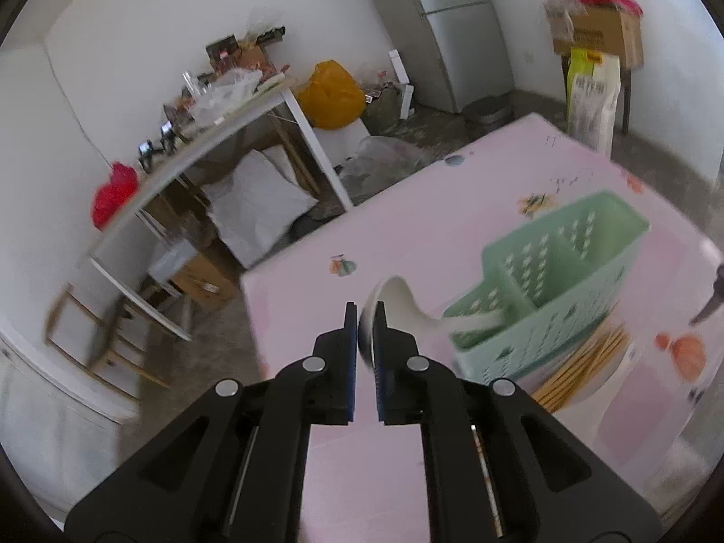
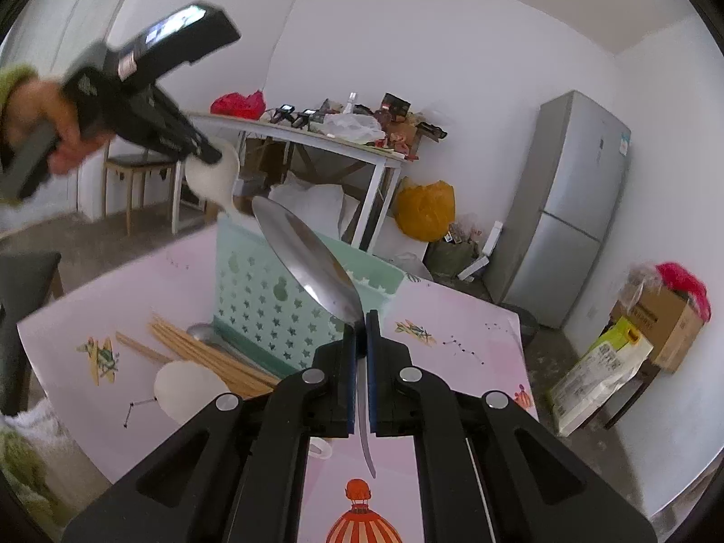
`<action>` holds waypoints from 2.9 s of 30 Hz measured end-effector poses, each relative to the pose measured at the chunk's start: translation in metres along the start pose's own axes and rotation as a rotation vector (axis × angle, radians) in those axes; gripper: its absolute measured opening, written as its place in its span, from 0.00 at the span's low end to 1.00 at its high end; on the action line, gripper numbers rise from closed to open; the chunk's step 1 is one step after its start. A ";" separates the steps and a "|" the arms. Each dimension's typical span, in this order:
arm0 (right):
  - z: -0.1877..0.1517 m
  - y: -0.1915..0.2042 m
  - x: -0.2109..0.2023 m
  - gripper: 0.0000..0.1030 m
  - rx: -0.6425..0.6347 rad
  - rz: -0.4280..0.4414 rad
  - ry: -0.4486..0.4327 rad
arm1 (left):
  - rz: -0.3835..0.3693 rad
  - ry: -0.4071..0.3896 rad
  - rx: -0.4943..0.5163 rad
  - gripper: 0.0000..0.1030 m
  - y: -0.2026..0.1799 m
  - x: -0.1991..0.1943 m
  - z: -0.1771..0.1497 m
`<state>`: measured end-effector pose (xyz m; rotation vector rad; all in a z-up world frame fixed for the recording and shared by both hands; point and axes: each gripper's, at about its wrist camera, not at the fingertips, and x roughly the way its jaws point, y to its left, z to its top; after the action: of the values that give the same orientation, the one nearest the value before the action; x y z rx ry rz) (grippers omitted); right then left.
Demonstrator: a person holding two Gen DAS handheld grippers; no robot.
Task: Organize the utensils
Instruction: 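Lower the white spoon into the holder and open the left gripper while the right carries the silver spoon, then lower the silver spoon into the holder and open the right gripper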
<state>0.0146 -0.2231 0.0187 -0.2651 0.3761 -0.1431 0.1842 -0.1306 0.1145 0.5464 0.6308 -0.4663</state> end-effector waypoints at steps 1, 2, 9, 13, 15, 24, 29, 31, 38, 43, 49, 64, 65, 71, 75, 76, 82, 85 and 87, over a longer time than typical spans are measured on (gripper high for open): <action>0.001 -0.003 0.001 0.04 0.016 0.004 0.000 | -0.024 -0.003 -0.024 0.09 0.000 0.003 0.001; 0.002 -0.006 0.001 0.04 0.031 0.010 0.000 | -0.059 -0.009 -0.057 0.10 0.002 0.006 0.001; 0.017 -0.034 0.008 0.04 0.194 0.100 -0.024 | -0.257 -0.128 -0.305 0.40 0.024 0.009 -0.008; 0.033 -0.050 0.013 0.04 0.289 0.164 -0.072 | -0.267 -0.186 -0.402 0.47 0.039 0.000 -0.022; 0.046 -0.060 0.015 0.04 0.344 0.199 -0.111 | -0.261 -0.207 -0.448 0.52 0.045 -0.004 -0.033; 0.082 -0.080 0.043 0.04 0.447 0.273 -0.203 | -0.231 -0.196 -0.587 0.59 0.052 -0.009 -0.099; 0.087 -0.076 0.068 0.04 0.452 0.282 -0.193 | -0.241 -0.171 -0.639 0.59 0.047 -0.003 -0.131; 0.084 -0.074 0.082 0.04 0.445 0.273 -0.165 | -0.243 -0.163 -0.640 0.59 0.043 -0.001 -0.137; 0.055 -0.061 0.131 0.04 0.424 0.265 -0.018 | -0.245 -0.155 -0.622 0.59 0.033 0.004 -0.152; 0.039 -0.053 0.149 0.04 0.399 0.271 0.077 | -0.243 -0.151 -0.598 0.59 0.028 0.007 -0.152; 0.030 -0.052 0.151 0.11 0.365 0.245 0.149 | -0.241 -0.149 -0.580 0.59 0.023 0.011 -0.152; 0.015 -0.084 0.128 0.52 0.536 0.351 0.152 | -0.344 -0.218 -0.487 0.67 0.001 0.017 -0.133; 0.011 -0.088 0.132 0.52 0.575 0.374 0.173 | -0.363 -0.231 -0.480 0.68 0.000 0.018 -0.130; -0.014 -0.105 0.160 0.52 0.797 0.522 0.248 | -0.403 -0.255 -0.469 0.68 -0.004 0.036 -0.109; -0.024 -0.100 0.175 0.52 0.852 0.567 0.302 | -0.446 -0.228 -0.472 0.68 -0.007 0.052 -0.098; -0.026 -0.099 0.175 0.50 0.847 0.561 0.309 | -0.457 -0.220 -0.470 0.68 -0.009 0.056 -0.096; -0.027 -0.099 0.179 0.40 0.862 0.567 0.320 | -0.507 -0.212 -0.448 0.62 -0.011 0.065 -0.090; -0.022 -0.098 0.181 0.38 0.845 0.562 0.318 | -0.487 -0.217 -0.437 0.61 -0.012 0.065 -0.086; -0.020 -0.096 0.185 0.38 0.836 0.564 0.318 | -0.477 -0.216 -0.443 0.61 -0.010 0.064 -0.086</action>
<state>0.1685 -0.3540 -0.0356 0.6969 0.6563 0.2209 0.1880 -0.1015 0.0105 -0.0835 0.6312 -0.7958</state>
